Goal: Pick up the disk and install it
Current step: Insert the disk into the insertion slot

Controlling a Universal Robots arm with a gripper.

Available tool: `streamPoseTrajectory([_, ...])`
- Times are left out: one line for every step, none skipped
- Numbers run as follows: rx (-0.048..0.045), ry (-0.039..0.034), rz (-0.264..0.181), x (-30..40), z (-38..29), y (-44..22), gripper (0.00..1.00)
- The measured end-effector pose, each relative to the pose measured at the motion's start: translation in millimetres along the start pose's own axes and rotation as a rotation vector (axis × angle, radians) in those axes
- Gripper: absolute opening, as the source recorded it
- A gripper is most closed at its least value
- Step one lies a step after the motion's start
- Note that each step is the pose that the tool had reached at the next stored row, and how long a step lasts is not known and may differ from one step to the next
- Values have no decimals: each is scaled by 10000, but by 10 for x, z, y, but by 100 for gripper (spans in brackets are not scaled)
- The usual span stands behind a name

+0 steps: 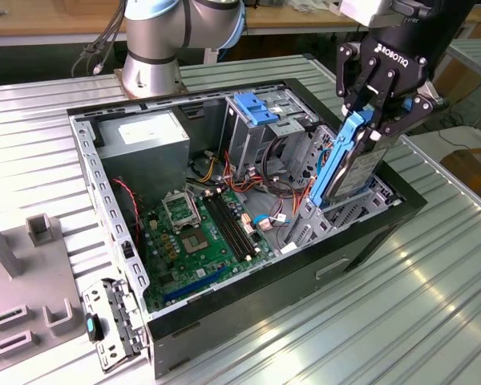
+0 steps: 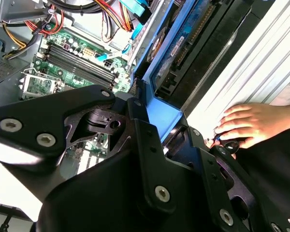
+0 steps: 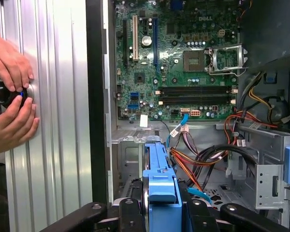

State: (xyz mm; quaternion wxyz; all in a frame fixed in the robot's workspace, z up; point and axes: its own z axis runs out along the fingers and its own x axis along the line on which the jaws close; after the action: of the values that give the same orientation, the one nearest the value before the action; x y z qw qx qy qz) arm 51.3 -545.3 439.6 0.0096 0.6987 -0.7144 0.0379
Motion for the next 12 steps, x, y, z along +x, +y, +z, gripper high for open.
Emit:
streamPoseTrajectory([0, -1, 0, -2, 30, 1, 37])
streamPoseTrajectory([0, 1, 0, -4, 54, 2, 37])
streamPoseTrajectory([0, 0, 0, -7, 98, 4, 37])
streamPoseTrajectory([0, 0, 0, -8, 125, 5, 37])
streamPoseTrajectory([-1, 0, 0, -10, 155, 6, 37])
streamPoseTrajectory([-1, 0, 0, -13, 196, 8, 37])
streamPoseTrajectory([0, 0, 0, -14, 214, 8, 37])
streamPoseTrajectory([0, 0, 0, -15, 224, 8, 37])
streamPoseTrajectory([0, 0, -1, -15, 230, 9, 37])
streamPoseTrajectory([0, 0, 0, -16, 239, 9, 37])
streamPoseTrajectory([0, -1, 0, -16, 247, 9, 37])
streamPoseTrajectory([0, 0, 0, -17, 260, 10, 37])
